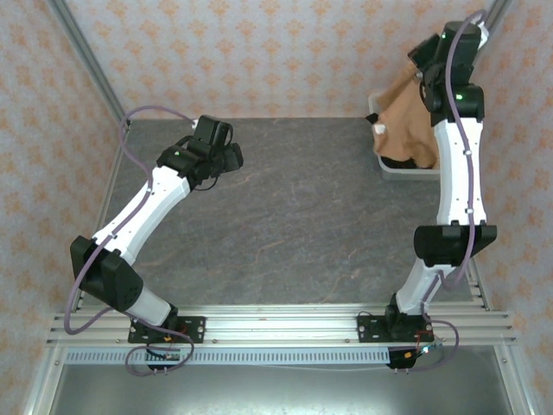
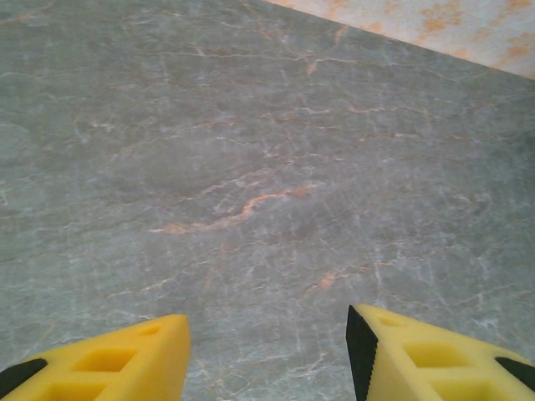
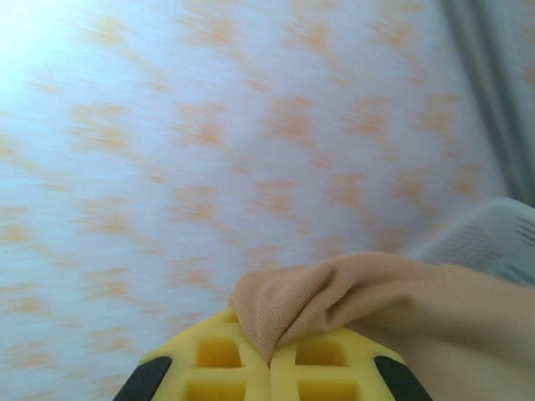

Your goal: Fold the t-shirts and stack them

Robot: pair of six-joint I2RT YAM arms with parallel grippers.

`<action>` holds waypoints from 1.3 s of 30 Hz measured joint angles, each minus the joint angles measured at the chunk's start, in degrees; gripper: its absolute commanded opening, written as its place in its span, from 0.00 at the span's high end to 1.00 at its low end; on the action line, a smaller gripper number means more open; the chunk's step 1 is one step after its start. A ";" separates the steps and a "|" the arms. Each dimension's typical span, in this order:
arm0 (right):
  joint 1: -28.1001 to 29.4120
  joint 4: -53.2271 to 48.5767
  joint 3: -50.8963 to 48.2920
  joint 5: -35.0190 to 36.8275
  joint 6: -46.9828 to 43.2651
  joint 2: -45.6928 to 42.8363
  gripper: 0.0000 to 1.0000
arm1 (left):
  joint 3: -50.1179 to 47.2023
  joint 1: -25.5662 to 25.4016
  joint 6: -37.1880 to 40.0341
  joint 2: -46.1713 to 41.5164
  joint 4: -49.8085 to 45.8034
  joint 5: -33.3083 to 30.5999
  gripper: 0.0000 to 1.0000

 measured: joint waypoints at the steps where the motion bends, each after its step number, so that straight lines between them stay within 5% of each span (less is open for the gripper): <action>1: 1.09 0.31 2.97 -1.09 0.00 0.02 1.00 | 0.11 0.00 -0.02 0.00 -0.55 -0.83 0.46; 7: 6.99 3.89 15.47 -7.48 1.16 -0.04 1.00 | 2.01 0.02 -1.16 -0.22 -4.46 -6.56 0.39; 12: 14.05 3.63 14.91 -10.73 2.21 -0.02 1.00 | 4.22 0.02 -2.27 -1.53 -6.78 -11.08 0.35; 22: 34.88 3.78 -20.24 -11.61 6.51 1.38 1.00 | 1.92 0.02 -4.13 -7.96 -9.62 -14.99 0.35; 31: 38.80 1.77 -22.21 -22.18 12.13 19.23 0.41 | -10.40 0.07 -4.87 -13.44 -11.17 -12.15 0.29; 39: 33.83 2.73 -38.97 -19.74 11.34 9.90 0.34 | -18.86 -7.45 -4.70 -12.52 -9.94 -3.08 0.22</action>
